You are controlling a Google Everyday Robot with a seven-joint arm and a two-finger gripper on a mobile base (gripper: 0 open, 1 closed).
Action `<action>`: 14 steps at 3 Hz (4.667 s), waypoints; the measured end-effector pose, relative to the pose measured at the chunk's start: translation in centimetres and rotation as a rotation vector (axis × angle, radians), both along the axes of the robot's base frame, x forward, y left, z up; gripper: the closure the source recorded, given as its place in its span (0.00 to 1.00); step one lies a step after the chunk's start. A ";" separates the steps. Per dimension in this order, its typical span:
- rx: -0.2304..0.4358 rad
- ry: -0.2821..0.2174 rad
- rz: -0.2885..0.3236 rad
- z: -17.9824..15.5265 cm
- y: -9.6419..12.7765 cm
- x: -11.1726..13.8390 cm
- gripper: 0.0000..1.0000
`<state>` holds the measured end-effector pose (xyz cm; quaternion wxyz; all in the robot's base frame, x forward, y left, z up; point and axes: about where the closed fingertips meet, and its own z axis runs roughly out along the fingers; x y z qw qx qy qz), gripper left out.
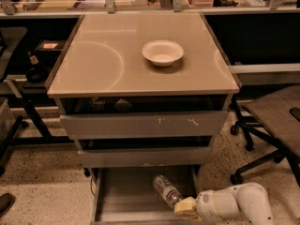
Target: Place water bottle into bottom drawer
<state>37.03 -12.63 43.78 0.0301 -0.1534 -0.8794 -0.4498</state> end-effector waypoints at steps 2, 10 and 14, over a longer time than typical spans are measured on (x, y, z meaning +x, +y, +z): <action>0.060 0.049 0.036 -3.6 1.9 1.0 1.00; 0.155 0.169 0.150 -14.6 5.3 6.2 1.00; 0.192 0.191 0.189 -19.6 6.1 8.3 1.00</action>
Offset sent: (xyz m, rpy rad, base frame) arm 0.0202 0.0351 -0.0705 0.1179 0.0855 0.0842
